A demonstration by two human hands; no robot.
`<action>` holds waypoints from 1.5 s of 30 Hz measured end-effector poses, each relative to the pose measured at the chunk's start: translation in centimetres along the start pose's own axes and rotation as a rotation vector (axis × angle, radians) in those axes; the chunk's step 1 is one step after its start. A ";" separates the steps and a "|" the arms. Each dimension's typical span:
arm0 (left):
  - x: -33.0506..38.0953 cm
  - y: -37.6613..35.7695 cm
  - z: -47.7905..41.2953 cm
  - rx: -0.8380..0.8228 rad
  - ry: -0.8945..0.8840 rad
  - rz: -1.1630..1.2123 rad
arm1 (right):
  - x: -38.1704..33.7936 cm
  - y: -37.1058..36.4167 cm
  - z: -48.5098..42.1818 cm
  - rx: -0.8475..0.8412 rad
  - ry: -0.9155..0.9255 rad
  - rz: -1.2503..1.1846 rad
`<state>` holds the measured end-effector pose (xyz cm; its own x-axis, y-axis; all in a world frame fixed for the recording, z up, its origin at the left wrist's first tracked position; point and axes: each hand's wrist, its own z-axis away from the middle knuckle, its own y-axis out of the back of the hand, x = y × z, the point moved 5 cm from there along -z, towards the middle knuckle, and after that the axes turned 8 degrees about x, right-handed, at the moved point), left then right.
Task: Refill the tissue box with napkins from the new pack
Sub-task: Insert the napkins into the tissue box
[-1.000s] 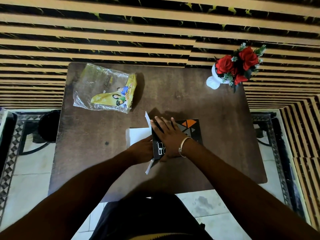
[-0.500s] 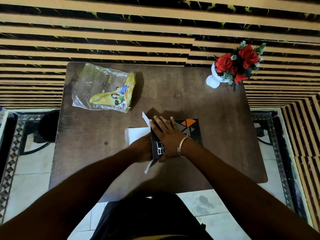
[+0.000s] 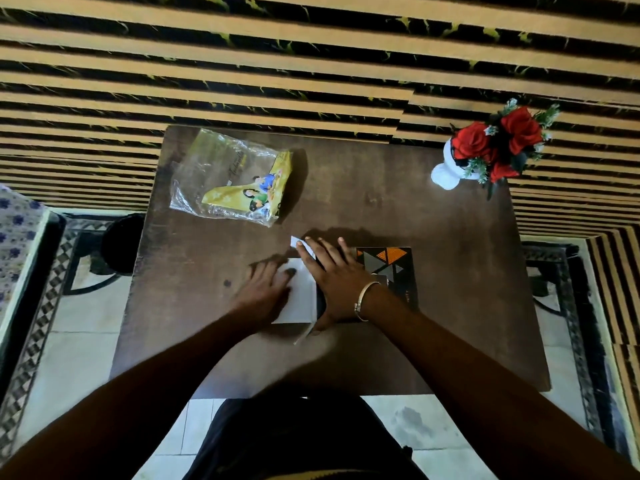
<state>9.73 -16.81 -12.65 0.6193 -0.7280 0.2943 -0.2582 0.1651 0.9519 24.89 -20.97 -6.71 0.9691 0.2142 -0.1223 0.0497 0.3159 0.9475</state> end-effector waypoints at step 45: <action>6.9 0.0 -1.8 0.148 1.019 1.158 | 10.2 -3.5 8.6 0.663 -1.023 -0.849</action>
<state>15.33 -20.69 -10.48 0.2452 0.5029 0.8288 -0.9669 0.1886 0.1716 36.72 -27.83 -8.76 0.3263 -0.6298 -0.7049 0.4992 -0.5184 0.6943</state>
